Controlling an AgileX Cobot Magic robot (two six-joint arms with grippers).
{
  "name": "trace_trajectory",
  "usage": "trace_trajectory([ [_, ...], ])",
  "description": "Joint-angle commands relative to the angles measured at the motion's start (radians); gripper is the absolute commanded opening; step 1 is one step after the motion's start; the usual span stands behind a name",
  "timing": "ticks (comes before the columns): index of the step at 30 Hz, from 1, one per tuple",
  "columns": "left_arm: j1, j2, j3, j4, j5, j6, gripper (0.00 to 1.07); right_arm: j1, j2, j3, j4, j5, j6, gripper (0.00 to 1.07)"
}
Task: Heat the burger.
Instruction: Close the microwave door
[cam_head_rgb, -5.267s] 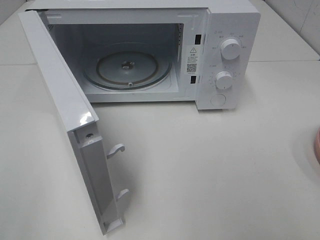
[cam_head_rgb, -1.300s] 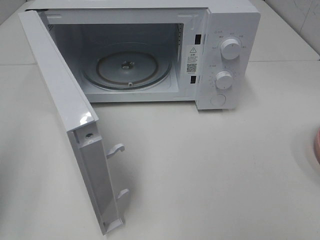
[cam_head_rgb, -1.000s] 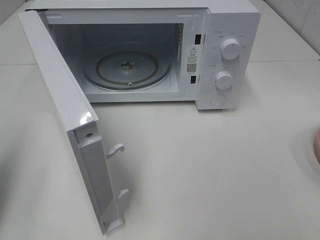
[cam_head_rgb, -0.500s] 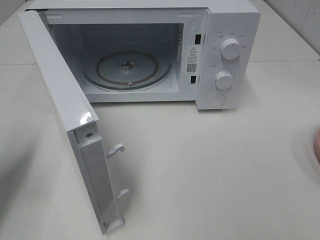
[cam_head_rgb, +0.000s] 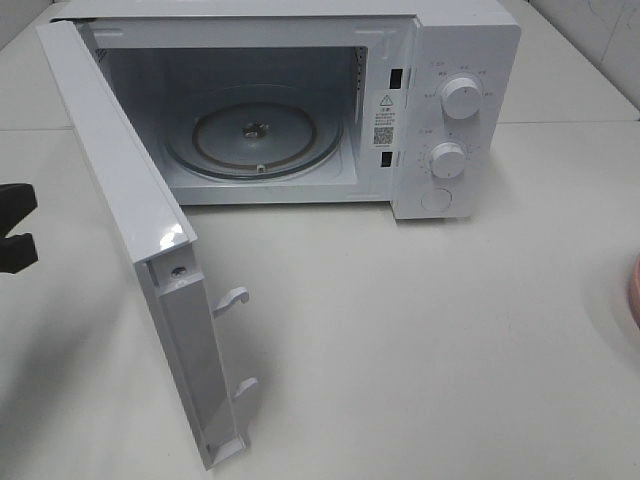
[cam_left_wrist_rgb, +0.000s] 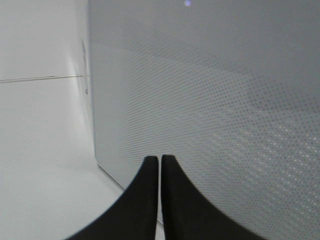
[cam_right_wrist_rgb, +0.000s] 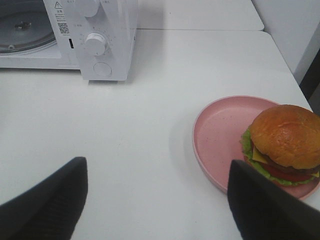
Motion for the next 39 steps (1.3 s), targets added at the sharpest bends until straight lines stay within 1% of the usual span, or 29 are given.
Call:
trace_trajectory([
  [1,-0.048,0.049,-0.039,-0.033,-0.015,0.047,0.01,-0.003,-0.031,0.002,-0.004,-0.006,0.008,0.73],
  [2,-0.063,0.079,-0.061,-0.030,-0.015,0.046,0.01,-0.003,-0.031,0.002,-0.004,-0.006,0.008,0.73],
  [8,-0.108,0.119,-0.114,-0.035,-0.013,0.045,0.01,-0.003,-0.031,0.002,-0.004,-0.006,0.008,0.73],
  [17,-0.117,0.159,-0.134,-0.047,-0.038,0.042,0.01,-0.003,-0.031,0.002,-0.004,-0.006,0.008,0.73],
  [20,-0.135,0.180,-0.159,-0.048,-0.034,0.042,0.01,-0.003,-0.031,0.002,-0.004,-0.006,0.008,0.73],
  [21,-0.154,0.196,-0.181,-0.056,-0.033,0.042,0.01,-0.003,-0.031,0.002,-0.004,-0.006,0.008,0.73],
  [22,-0.154,0.196,-0.181,-0.056,-0.033,0.042,0.01,-0.003,-0.031,0.002,-0.004,-0.006,0.008,0.73],
  [24,-0.180,0.220,-0.208,-0.083,-0.033,0.042,0.01,-0.003,-0.031,0.002,-0.004,-0.006,0.008,0.73],
  [28,-0.203,0.238,-0.230,-0.101,-0.033,0.042,0.01,-0.003,-0.031,0.002,-0.004,-0.006,0.008,0.73],
  [29,-0.218,0.250,-0.244,-0.121,-0.034,0.043,0.01,-0.003,-0.031,0.002,-0.004,-0.006,0.008,0.73],
  [31,-0.223,0.257,-0.251,-0.131,-0.031,0.043,0.01,-0.003,-0.031,0.002,-0.004,-0.006,0.008,0.73],
  [34,-0.235,0.297,-0.282,-0.178,-0.036,0.048,0.01,-0.003,-0.031,0.002,-0.004,-0.006,0.008,0.73],
  [39,-0.245,0.334,-0.318,-0.213,-0.036,0.051,0.01,-0.003,-0.031,0.002,-0.004,-0.006,0.008,0.73],
])
